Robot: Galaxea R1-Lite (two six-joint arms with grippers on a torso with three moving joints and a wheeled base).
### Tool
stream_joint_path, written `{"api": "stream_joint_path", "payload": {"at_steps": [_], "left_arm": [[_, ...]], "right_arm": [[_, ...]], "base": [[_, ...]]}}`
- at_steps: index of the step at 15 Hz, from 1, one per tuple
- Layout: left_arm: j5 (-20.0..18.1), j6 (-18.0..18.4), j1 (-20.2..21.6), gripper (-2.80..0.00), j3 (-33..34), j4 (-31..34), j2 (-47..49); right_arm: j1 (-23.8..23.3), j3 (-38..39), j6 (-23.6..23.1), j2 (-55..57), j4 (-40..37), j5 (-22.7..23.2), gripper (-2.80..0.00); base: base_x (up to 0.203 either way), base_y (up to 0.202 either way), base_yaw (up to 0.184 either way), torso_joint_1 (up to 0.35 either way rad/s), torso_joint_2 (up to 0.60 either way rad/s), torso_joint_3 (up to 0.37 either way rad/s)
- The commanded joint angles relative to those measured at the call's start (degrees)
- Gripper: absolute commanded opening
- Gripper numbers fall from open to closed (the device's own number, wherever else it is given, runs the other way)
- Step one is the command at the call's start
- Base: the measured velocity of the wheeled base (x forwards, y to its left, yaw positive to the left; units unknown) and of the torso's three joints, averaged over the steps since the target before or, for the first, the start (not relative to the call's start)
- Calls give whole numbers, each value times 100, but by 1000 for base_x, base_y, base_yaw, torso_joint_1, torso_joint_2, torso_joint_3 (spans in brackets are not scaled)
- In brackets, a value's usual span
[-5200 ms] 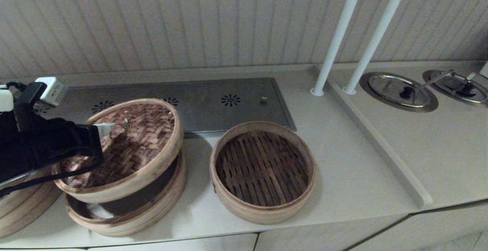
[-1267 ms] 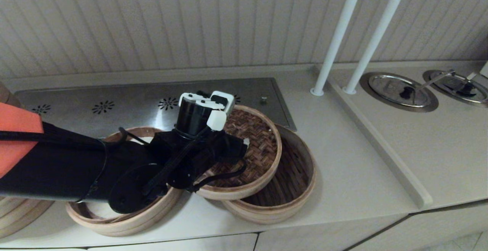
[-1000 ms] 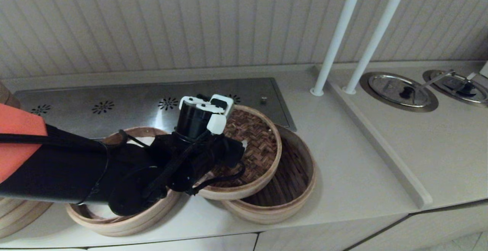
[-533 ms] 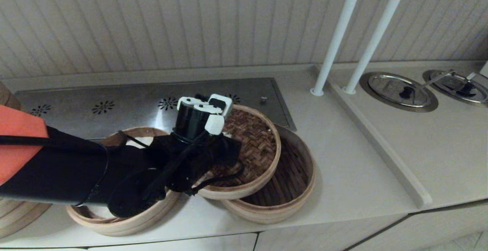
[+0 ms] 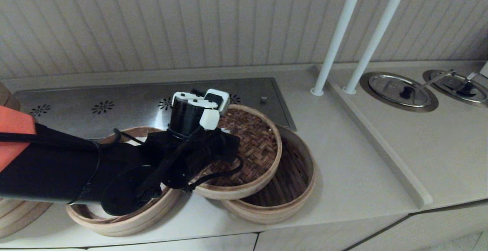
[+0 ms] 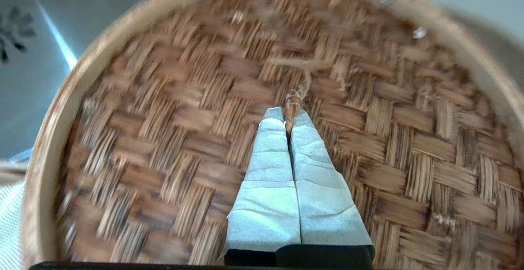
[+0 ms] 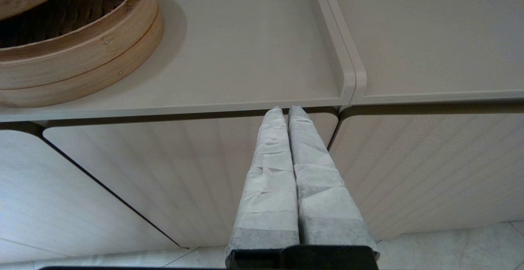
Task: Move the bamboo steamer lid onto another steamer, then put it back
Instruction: Put the steamer
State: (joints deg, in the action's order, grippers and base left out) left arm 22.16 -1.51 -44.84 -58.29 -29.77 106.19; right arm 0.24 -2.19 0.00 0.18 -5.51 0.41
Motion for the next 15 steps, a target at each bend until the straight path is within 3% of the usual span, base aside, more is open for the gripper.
{"api": "stream_joint_path", "payload": {"at_steps": [1,7,15], "left_arm": [[16,12,1,-280,-76,-60,-60],[16,89,-60,-280,-367,6,-52],[77,116,-493,-280,-819,18,436]], "right_arm": [[2,0,0,8,-3,2,-280],[2,0,-9,8,-3,2,-280],[2,0,0,8,-3,2,-280]], "base": [[0,0,0,0,0,0],[0,0,0,0,0,0],[0,0,0,0,0,0]]}}
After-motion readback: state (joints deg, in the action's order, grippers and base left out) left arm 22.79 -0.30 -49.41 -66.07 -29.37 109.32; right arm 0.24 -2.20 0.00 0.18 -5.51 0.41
